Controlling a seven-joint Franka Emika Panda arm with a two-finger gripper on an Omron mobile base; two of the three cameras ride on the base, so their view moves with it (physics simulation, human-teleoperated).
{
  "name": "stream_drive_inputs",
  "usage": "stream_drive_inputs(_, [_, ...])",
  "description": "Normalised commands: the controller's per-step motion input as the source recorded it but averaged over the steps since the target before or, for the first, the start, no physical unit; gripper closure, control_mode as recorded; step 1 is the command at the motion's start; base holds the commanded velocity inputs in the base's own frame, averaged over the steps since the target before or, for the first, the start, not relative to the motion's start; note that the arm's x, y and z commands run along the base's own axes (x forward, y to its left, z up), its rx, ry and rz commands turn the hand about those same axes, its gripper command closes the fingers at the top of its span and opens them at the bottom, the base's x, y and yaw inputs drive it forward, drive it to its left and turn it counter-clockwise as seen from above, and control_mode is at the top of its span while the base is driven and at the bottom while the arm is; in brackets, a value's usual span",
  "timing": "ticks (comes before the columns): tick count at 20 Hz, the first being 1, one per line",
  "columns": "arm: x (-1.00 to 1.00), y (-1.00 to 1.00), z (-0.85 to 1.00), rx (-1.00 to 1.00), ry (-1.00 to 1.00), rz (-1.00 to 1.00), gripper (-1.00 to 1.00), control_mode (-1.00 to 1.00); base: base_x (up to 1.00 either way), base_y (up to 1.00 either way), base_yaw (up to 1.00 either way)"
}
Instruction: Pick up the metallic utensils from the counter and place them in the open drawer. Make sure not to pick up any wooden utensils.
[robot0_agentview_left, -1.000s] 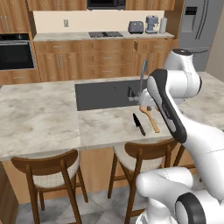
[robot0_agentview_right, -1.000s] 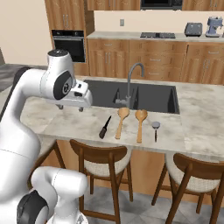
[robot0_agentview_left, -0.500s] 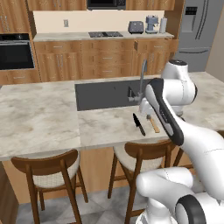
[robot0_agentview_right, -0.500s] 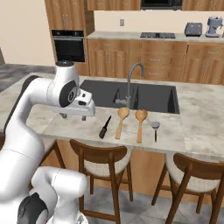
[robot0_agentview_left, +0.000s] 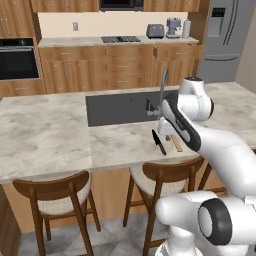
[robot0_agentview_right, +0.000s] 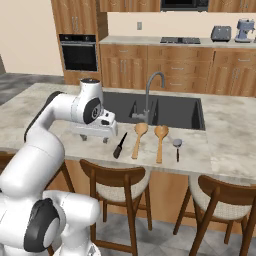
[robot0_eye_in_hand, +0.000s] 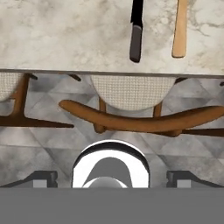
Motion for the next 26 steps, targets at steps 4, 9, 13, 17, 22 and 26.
stream_drive_inputs(4, [0.50, -0.16, -0.38, 0.00, 0.06, 0.01, -1.00, -1.00, 0.00, 0.00, 0.00])
stream_drive_inputs(9, [0.23, -0.10, -0.44, 0.00, 0.00, 0.02, -1.00, -1.00, 0.00, 0.00, 0.00])
stream_drive_inputs(13, [0.14, -0.07, -0.59, 0.00, -0.07, 0.02, -1.00, -1.00, 0.00, 0.00, 0.00])
stream_drive_inputs(17, [0.19, 0.00, -0.57, 0.00, -0.12, 0.01, -1.00, -1.00, 0.00, 0.00, 0.00])
stream_drive_inputs(22, [0.15, 0.00, -0.37, 0.00, -0.04, 0.00, -1.00, -1.00, 0.00, 0.00, 0.00])
stream_drive_inputs(26, [0.29, 0.00, -0.32, 0.00, 0.00, 0.00, -1.00, -1.00, 0.00, 0.00, 0.00])
